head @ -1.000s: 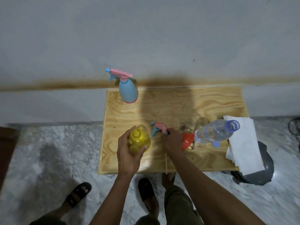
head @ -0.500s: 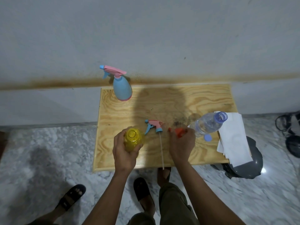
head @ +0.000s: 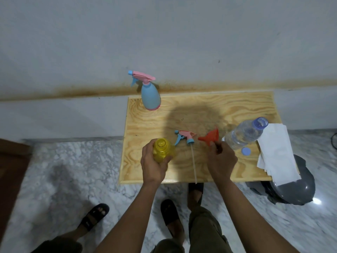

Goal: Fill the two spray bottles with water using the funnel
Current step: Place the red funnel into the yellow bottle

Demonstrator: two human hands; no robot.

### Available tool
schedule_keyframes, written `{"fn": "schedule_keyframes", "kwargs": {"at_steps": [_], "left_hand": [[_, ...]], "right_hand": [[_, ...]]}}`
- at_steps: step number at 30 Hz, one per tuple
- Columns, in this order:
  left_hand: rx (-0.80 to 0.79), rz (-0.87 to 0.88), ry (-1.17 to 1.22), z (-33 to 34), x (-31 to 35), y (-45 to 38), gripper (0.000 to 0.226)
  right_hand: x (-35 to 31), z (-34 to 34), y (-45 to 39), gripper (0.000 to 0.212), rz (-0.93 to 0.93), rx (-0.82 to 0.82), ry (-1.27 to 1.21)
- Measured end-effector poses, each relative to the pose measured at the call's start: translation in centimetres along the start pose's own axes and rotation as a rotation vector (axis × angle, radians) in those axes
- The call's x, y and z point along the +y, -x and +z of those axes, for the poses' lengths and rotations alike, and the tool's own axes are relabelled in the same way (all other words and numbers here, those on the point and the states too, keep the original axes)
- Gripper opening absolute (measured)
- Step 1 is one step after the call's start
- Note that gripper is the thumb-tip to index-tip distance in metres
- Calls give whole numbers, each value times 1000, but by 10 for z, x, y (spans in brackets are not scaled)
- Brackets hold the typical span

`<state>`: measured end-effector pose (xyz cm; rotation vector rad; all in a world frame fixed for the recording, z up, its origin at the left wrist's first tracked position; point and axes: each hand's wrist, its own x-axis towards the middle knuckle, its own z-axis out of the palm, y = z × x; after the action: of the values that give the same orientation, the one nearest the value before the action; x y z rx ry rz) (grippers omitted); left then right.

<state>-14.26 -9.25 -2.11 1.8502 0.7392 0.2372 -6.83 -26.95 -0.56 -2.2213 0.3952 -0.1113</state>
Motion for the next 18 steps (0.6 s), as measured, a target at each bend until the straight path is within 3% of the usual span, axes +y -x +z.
{"fn": "schedule_keyframes", "kwargs": {"at_steps": [3, 8, 13, 18], "left_hand": [[10, -1, 10, 1, -3, -1, 76], [0, 17, -97, -2, -1, -1, 67], [3, -6, -113, -3, 2, 1, 69], [2, -42, -40, -3, 4, 0, 68]], "right_hand": [[-31, -19, 9, 8, -283, -18, -133], [-72, -23, 26, 10, -734, -193, -250], [-71, -11, 28, 16, -967, -245, -139], [-71, -8, 28, 15, -1088, -278, 4]]}}
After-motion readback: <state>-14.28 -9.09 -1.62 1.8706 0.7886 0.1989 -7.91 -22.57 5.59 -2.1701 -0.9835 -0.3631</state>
